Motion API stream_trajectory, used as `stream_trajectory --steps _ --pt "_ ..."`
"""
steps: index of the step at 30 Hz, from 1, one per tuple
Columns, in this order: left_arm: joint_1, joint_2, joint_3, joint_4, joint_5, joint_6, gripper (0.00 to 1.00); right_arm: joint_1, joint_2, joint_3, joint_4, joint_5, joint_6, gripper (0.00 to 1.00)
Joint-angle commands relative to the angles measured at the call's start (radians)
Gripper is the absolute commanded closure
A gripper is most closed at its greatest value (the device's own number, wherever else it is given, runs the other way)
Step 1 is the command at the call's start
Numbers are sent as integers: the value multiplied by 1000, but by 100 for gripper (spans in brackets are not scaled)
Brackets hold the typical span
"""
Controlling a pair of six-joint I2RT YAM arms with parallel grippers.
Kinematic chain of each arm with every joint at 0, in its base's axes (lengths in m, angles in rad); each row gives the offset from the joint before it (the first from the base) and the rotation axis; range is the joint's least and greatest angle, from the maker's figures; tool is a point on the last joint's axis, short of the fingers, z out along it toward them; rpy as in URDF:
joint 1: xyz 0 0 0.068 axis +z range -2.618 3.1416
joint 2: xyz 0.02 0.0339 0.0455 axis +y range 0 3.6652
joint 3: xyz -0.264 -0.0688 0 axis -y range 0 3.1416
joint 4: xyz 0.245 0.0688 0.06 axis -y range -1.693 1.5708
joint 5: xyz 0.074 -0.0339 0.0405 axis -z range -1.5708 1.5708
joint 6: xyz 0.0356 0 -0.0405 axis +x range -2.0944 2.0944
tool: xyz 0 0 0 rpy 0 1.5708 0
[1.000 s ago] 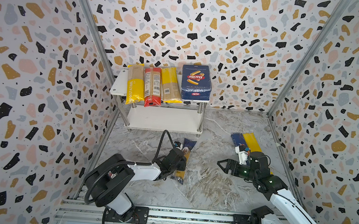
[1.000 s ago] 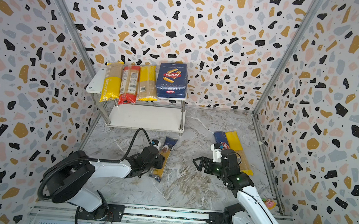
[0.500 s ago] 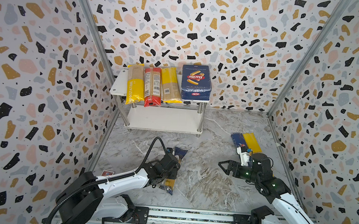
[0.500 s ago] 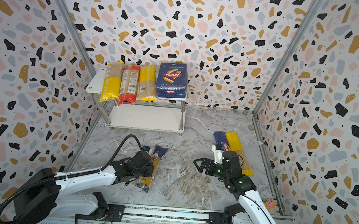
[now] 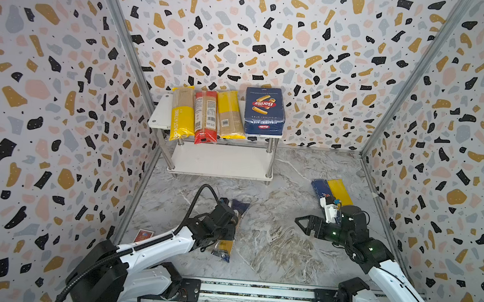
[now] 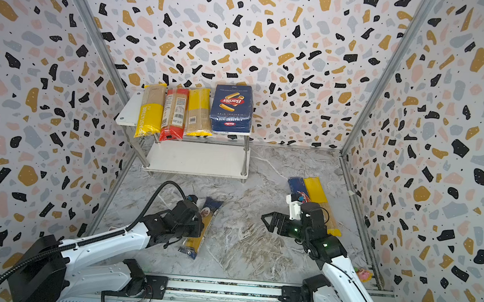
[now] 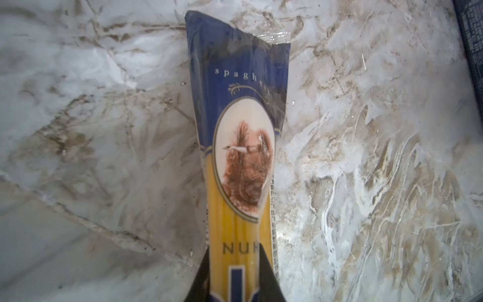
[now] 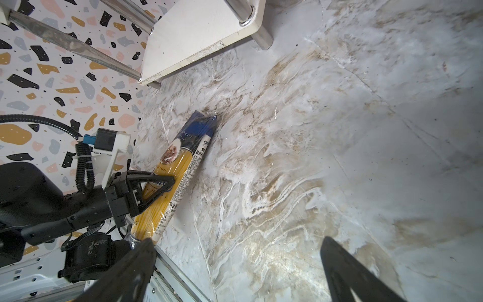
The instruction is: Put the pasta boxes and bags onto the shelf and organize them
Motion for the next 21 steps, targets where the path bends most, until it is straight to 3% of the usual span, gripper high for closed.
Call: stream_trajectory --steps 1,13,21 --pt "29 -44 59 84 44 30 100 -4 3 45 -16 7 -14 1" --pt "35 -121 68 109 136 32 100 -4 35 65 -16 10 -23 1" --pt "50 -163 101 130 108 41 100 -4 45 91 -20 7 -33 1"
